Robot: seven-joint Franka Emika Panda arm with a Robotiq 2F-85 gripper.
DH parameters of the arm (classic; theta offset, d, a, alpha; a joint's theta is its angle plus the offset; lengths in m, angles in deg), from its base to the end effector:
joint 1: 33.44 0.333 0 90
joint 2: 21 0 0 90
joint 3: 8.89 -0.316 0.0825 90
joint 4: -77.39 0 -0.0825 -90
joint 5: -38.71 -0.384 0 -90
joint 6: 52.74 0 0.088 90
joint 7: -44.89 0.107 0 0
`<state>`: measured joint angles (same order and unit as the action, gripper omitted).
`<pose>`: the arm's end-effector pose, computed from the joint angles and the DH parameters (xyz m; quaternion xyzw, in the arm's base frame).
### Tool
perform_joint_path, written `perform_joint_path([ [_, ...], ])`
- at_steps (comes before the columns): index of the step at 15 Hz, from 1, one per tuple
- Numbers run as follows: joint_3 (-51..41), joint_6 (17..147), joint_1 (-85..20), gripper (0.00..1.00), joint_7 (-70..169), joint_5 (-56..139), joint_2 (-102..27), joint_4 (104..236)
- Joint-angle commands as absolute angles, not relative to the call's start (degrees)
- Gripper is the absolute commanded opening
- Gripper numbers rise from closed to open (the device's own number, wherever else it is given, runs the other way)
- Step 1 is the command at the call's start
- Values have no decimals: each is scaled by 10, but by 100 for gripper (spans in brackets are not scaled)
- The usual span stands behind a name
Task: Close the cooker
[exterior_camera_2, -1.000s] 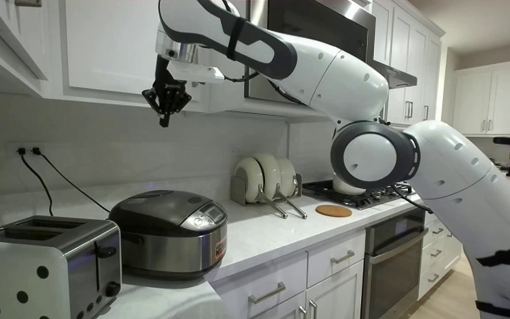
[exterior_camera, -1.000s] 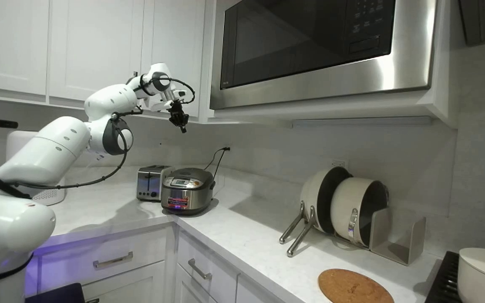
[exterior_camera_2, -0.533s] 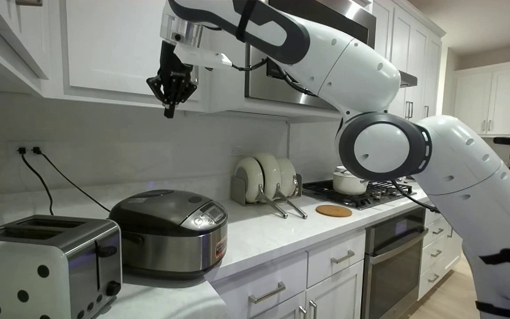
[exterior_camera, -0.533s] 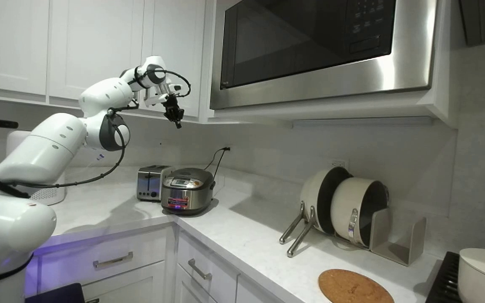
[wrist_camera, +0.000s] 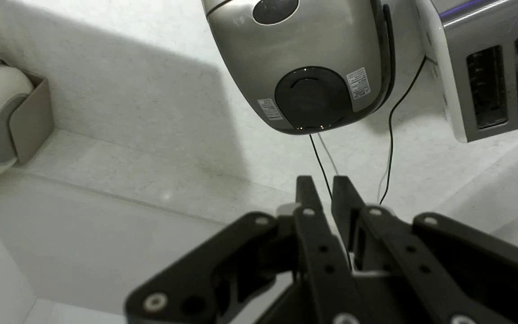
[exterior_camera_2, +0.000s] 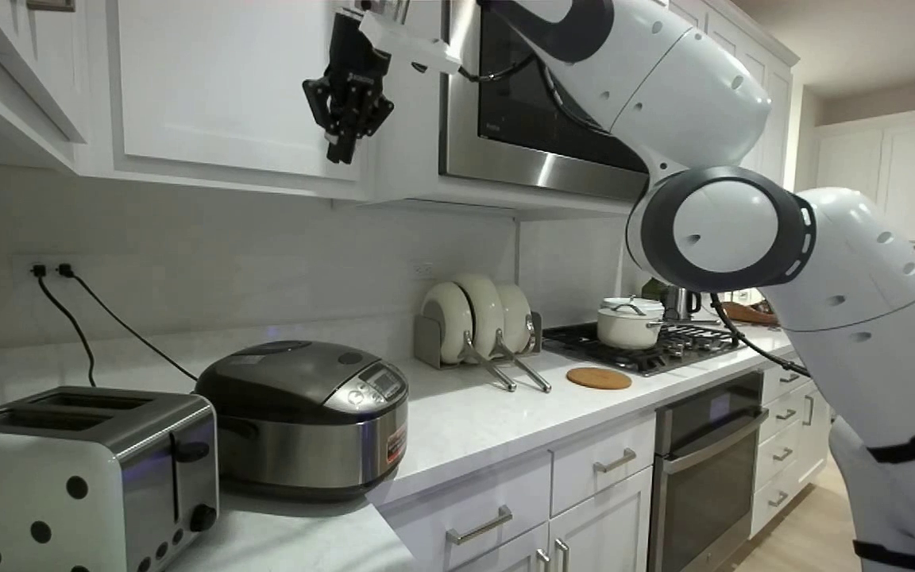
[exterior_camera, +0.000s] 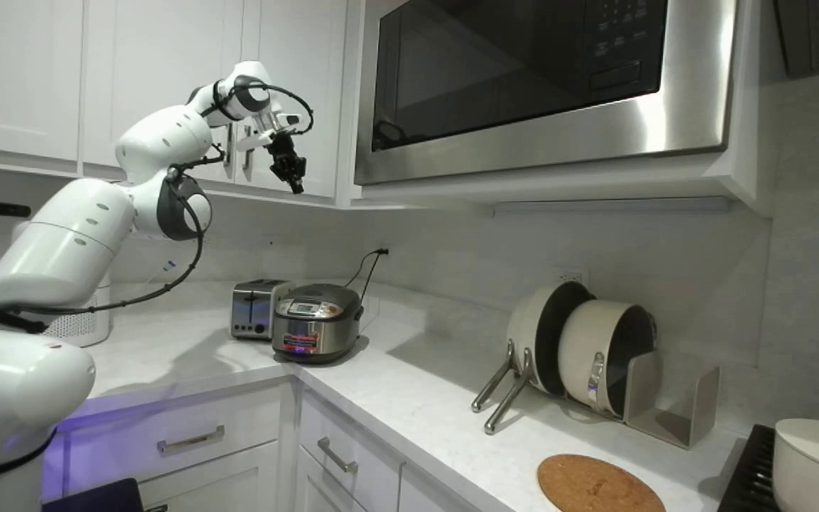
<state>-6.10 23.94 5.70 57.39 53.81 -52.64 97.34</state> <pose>0.4991 0.3475 0.8067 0.9559 0.1496 0.2510 0.0285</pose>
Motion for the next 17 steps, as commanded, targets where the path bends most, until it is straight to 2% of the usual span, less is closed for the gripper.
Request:
perform_joint_path([
  [1, -58, 199, 65, 50, 563, 551, -492, 982],
  [8, -62, 143, 70, 100, 570, 557, -468, 979],
  [17, -67, 140, 60, 100, 574, 548, -475, 976],
])
